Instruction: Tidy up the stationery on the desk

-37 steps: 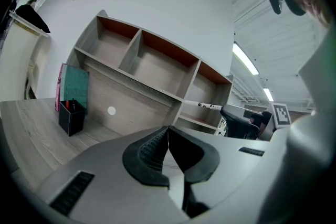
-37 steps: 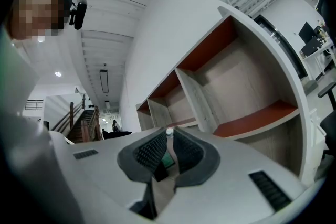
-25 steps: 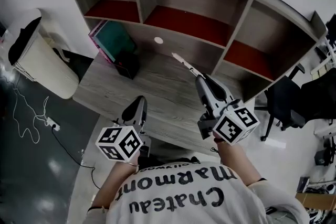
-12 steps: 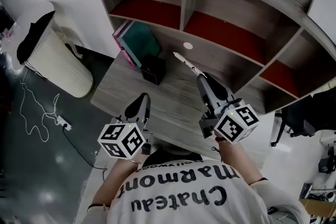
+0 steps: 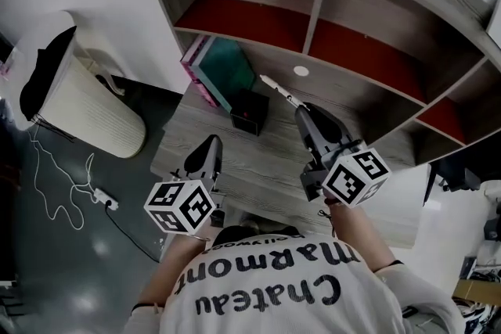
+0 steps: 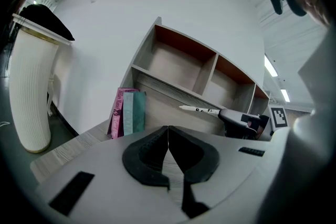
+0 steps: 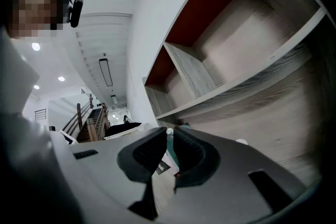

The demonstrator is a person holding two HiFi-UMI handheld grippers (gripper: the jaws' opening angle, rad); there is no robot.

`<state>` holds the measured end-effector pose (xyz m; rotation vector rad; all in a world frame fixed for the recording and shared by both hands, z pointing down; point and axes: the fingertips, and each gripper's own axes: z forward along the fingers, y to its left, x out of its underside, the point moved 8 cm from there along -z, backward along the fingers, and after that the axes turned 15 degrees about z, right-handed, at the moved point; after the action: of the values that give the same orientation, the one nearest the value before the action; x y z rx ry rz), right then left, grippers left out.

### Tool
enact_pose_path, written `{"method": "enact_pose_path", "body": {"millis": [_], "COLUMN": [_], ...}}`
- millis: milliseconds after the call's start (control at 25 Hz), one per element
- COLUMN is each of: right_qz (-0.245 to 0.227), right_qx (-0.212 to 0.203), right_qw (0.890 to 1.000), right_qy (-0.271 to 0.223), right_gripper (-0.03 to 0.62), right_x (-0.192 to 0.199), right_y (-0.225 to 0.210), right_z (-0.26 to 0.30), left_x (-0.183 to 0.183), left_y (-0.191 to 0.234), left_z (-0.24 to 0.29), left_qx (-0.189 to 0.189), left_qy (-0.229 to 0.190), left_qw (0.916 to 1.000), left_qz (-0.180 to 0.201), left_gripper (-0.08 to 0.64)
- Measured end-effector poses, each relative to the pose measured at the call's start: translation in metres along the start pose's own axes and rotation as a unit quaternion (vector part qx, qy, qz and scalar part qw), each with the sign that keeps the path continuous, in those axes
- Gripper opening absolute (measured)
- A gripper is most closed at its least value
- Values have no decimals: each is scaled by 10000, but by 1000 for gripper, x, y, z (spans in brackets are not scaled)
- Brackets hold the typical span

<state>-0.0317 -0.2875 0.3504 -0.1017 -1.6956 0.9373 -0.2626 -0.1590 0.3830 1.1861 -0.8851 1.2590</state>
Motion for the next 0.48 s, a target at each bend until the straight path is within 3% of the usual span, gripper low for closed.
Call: {"method": "enact_pose_path", "body": {"millis": [480], "right_qz": [-5], "right_qx": [572], "right_qw": [9979], "right_qy": [296], "right_gripper": [51], "right_x": [34], "right_y": [1], "right_z": [32], "left_x": [5], "left_y": [45], "left_z": [10], "left_qx": [316], "left_qy": [79], "left_qw": [9994], "left_qz": [-126], "left_gripper": [16]}}
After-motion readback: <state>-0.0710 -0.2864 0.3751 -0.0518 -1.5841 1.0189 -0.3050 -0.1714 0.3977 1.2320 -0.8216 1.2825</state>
